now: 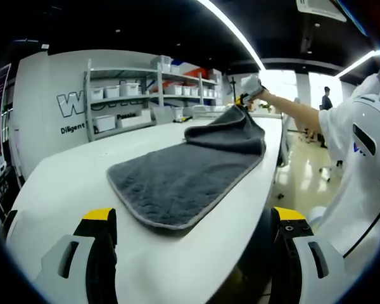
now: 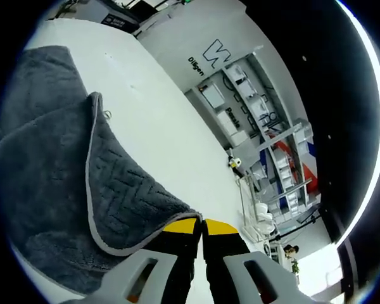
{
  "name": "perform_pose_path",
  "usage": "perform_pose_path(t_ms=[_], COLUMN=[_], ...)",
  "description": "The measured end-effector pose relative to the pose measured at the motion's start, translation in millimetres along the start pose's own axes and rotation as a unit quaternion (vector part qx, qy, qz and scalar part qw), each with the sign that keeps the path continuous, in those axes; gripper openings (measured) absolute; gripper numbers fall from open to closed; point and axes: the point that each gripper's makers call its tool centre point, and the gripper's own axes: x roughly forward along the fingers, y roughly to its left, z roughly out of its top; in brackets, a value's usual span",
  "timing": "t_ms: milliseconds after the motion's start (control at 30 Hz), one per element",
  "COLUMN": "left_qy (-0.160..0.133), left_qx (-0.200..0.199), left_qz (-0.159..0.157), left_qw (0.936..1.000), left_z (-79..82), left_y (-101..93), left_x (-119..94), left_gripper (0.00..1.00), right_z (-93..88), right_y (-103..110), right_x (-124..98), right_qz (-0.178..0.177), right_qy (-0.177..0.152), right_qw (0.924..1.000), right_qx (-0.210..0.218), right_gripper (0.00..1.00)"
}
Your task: Open the folded towel by lifting each exposed corner and separating the folded layers until the towel lies flat within the target outline without major curled edges
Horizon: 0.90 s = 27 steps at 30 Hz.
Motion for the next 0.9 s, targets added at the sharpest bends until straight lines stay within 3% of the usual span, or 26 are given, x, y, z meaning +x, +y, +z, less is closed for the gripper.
perform_pose_path(t_ms=[433, 900], left_qy=[0.0, 0.002], left_qx=[-0.001, 0.0], left_qz=[0.004, 0.004], left_qw=[1.0, 1.0], left_z=[-0.5, -0.1], left_y=[1.5, 0.6], left_x=[-2.4, -2.5], left_gripper=[0.99, 0.99], right_z=[-16.0, -55.6], right_y=[-14.0, -8.6], right_x=[3.4, 13.3], right_qz=[-0.017, -0.016], right_qy=[0.03, 0.063], right_qw=[0.9994, 0.9979], right_qx=[-0.005, 0.004], right_gripper=[0.0, 0.0])
